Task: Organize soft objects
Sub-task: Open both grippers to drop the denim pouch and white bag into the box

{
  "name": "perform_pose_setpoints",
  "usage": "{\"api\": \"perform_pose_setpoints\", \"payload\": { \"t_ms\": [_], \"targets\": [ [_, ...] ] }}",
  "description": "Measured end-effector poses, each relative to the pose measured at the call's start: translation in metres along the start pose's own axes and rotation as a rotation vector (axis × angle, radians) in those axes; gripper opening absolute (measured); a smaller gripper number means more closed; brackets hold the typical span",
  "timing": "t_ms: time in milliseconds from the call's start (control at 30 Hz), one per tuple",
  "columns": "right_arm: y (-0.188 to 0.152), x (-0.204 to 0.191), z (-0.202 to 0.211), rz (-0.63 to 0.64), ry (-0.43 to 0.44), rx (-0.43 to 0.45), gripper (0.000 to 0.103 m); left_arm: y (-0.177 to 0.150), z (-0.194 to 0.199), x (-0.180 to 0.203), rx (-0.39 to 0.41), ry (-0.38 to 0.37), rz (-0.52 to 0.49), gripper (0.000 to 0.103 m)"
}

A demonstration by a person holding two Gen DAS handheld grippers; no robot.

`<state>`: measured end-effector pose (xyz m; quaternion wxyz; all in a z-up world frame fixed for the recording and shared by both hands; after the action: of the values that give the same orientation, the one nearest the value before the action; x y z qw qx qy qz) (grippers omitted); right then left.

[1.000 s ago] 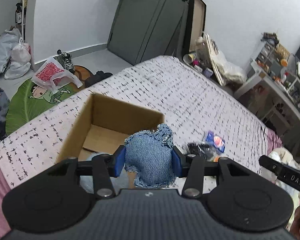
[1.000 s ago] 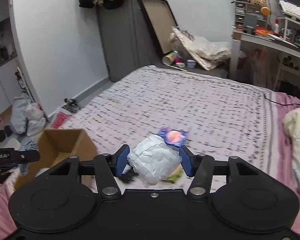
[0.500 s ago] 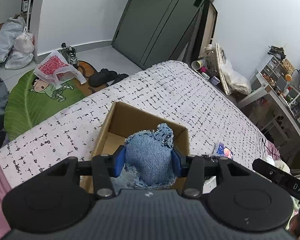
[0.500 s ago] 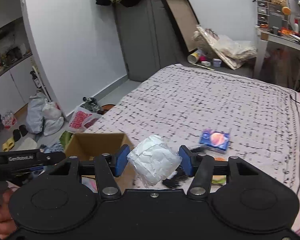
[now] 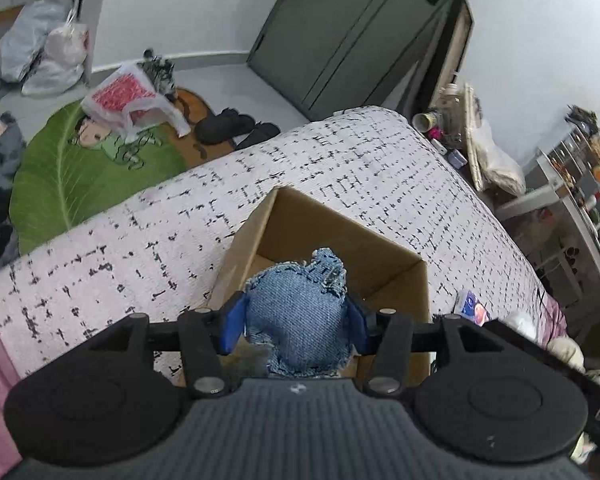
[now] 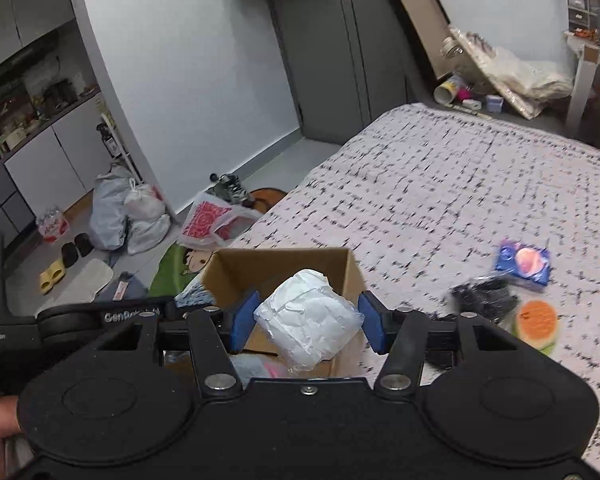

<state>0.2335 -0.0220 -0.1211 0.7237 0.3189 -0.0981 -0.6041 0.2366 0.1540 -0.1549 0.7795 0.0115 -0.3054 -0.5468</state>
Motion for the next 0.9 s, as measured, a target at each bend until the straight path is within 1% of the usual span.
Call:
{"api": "perform_pose_setpoints", "payload": {
  "t_ms": [100,200,267,400,500,633,900],
  "targets": [
    [-0.002,-0.003,-0.01,-0.021,0.017,-0.035,0.055,0.002,-0.005,-0.004,-0.029,-0.06,0.057,0.056],
    [-0.006,-0.001,-0.017,-0.061,0.052,-0.074,0.056,0.001,-0.006,-0.006,-0.04,-0.073,0.074,0.059],
    [-0.009,0.002,-0.019,-0.07,0.057,-0.092,0.056,0.0,-0.007,-0.003,-0.044,-0.064,0.065,0.062],
    [-0.012,0.003,-0.015,-0.08,0.073,-0.093,0.067,-0.002,-0.006,0.003,-0.048,-0.047,0.05,0.069],
    [-0.015,0.009,-0.012,-0.097,0.076,-0.1,0.067,-0.003,-0.004,0.004,-0.04,-0.039,0.048,0.072],
    [-0.017,0.018,-0.003,-0.1,0.065,-0.098,0.069,-0.004,-0.005,0.007,-0.037,-0.011,0.039,0.074],
    [-0.023,0.05,0.019,-0.102,0.018,-0.085,0.08,-0.01,-0.003,0.019,-0.012,0.069,0.003,0.081]
  ]
}}
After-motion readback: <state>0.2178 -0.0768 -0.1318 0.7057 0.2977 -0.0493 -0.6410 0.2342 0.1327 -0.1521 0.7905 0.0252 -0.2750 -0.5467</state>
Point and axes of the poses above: each gripper's, at about its wrist camera, not at the fingertips, and z roughly against the way its jaws point, x to its right, y to its top, the point moved 9 cm from there along -z, roughly the way its jaws point, and after that the axes turned 13 degrees about -x, right-handed, at the moved point
